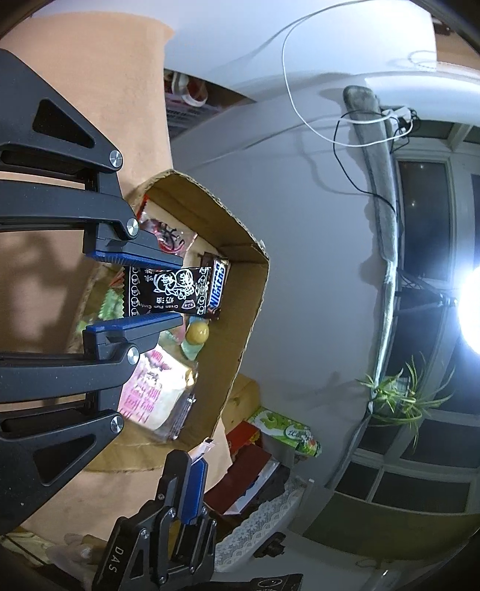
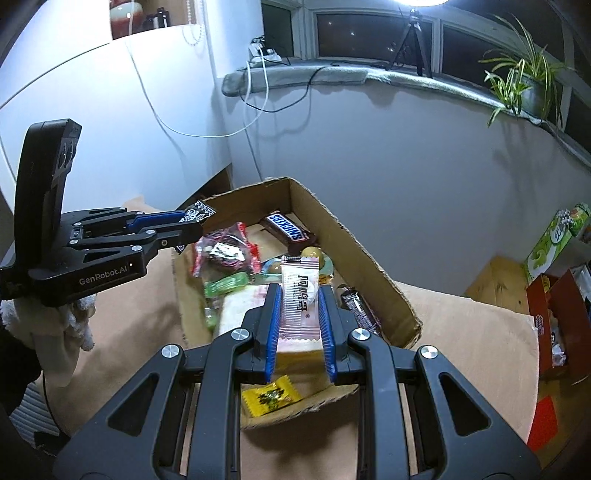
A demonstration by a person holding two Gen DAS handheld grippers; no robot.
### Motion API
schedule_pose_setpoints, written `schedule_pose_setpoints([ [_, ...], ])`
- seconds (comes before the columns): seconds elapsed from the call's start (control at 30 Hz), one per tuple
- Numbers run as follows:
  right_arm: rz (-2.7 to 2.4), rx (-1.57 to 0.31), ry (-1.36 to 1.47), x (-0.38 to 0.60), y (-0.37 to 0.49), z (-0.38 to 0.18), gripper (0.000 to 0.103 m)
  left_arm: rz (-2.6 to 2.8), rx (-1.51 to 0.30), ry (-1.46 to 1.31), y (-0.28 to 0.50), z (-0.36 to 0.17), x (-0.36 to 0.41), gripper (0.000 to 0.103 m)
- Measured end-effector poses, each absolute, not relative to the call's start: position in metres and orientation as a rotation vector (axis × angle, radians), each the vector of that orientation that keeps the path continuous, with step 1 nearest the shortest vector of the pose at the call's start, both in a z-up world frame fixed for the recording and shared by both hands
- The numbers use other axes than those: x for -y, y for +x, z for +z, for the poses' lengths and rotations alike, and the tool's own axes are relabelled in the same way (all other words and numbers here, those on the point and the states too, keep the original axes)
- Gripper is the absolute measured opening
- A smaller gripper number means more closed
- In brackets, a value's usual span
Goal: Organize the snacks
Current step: 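Carry both candies into the box and open both grippers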
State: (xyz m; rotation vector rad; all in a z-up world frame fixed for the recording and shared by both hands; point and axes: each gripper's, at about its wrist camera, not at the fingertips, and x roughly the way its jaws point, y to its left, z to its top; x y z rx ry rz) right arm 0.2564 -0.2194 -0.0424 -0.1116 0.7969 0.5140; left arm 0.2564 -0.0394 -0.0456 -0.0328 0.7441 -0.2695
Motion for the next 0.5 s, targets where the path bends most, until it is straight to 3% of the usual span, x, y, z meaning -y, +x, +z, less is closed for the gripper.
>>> schedule_pose_setpoints([
  [0.37,0.496,-0.834,-0.108,0.221,0.274,-0.058,0.022,-0.281,-0.782,-0.016,0.274,-0.054,0.053,0.023],
  [0.5,0.484,-0.819,-0.118,0.221,0.273,-0.058,0.050,-0.277,-0.782,-0.011,0.276,-0.053,0.055,0.028],
])
